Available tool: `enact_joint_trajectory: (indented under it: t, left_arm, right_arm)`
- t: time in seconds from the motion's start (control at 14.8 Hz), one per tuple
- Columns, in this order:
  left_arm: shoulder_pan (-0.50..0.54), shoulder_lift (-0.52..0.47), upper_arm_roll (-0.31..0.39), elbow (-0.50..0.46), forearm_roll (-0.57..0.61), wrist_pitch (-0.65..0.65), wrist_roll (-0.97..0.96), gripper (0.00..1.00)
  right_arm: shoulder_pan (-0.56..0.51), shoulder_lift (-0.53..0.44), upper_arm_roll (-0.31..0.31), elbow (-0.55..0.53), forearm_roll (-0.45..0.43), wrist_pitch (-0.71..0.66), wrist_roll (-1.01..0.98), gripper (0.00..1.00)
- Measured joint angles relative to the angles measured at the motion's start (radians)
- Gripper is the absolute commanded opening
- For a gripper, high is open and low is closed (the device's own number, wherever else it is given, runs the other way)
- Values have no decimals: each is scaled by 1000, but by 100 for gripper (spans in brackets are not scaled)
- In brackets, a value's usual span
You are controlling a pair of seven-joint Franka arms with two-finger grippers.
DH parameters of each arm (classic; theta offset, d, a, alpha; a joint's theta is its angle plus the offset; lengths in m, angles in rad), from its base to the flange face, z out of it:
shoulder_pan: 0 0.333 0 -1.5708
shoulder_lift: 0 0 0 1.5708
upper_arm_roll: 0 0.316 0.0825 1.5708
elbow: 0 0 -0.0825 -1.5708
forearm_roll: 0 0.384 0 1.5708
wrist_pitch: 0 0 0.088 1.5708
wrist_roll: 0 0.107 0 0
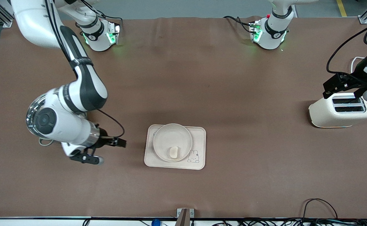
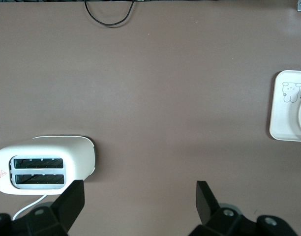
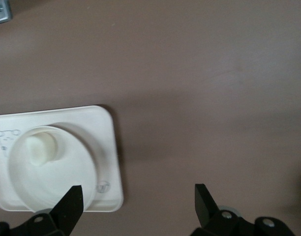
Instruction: Place bun in plate and plate on tray
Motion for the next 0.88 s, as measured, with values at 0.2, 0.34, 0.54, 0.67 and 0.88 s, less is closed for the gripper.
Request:
enact_joint_trajectory:
  t: [0.2, 0.34, 0.54, 0.67, 0.88]
  left_arm:
    - [0, 0, 0, 1, 0, -1, 0, 100]
    - [1, 0, 0, 1, 1, -1, 0, 100]
    - [1, 0, 0, 2, 1, -2, 1, 100]
    - [2, 0, 0, 2, 1, -2, 1, 100]
    - [2, 0, 0, 2, 1, -3, 1, 100]
  right_arm:
    - [-54, -118, -3, 12, -49, -159, -151, 100]
    - [-108, -215, -5, 13, -78, -262, -238, 100]
    - [-207, -357, -6, 8, -94, -429, -326, 100]
    - [-269, -438, -7, -13, -98, -488, -396, 100]
    - [-326, -543, -7, -91, -98, -516, -432, 100]
